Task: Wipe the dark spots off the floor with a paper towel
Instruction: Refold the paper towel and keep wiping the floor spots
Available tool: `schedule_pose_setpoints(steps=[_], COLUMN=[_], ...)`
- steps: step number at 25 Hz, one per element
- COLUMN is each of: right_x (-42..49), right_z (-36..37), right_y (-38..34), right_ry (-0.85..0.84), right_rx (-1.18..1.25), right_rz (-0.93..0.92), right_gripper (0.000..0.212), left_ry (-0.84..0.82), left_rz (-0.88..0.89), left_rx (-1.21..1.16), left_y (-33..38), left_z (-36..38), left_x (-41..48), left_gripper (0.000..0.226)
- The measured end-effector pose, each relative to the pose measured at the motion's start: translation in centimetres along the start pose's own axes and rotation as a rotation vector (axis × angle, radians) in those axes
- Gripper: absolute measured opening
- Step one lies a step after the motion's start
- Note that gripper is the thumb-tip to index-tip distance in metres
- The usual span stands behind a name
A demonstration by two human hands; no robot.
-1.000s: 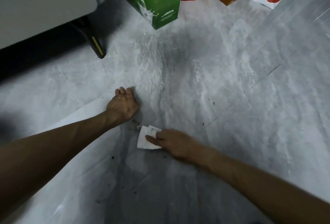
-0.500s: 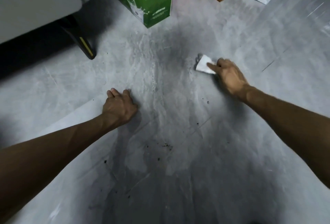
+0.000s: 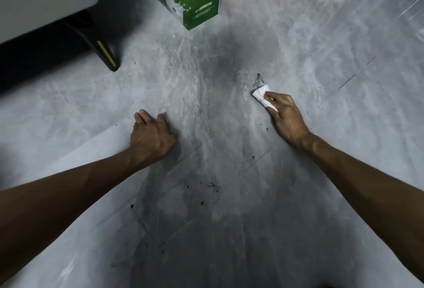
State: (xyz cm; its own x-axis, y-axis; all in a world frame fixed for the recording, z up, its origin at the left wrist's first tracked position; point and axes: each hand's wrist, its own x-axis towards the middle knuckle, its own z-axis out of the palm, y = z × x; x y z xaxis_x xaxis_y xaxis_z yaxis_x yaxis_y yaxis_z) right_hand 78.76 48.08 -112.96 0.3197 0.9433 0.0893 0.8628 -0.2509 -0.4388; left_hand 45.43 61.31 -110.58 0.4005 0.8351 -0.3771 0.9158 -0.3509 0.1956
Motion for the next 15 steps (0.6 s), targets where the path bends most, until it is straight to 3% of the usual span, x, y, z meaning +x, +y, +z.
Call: schedule_pose_setpoints(steps=[5,10,13,15], right_x=[-7.2,-10.5,-12.4,-13.9], right_z=[1.1,2.3,3.8,5.3], right_y=[-3.3,-6.0,-9.5,-13.1], right_ry=[-0.057,-0.028,0.010,0.022], right_rx=[-0.001,0.041,0.066,0.077], right_rz=[-0.072,0.084,0.159,0.183], right_gripper=[0.038,0.042,0.042,0.043], left_ry=[-0.083,-0.134,-0.090,-0.150], left_rz=[0.001,-0.002,-0.005,-0.063], left_rx=[-0.027,-0.092,-0.262,-0.355], left_y=[-0.1,0.2,-1.1,-2.7], left_z=[-0.8,-2.6,-4.4,-5.0], left_x=[0.1,-0.6,-2.3,-4.4], left_gripper=[0.059,0.050,0.032,0.025])
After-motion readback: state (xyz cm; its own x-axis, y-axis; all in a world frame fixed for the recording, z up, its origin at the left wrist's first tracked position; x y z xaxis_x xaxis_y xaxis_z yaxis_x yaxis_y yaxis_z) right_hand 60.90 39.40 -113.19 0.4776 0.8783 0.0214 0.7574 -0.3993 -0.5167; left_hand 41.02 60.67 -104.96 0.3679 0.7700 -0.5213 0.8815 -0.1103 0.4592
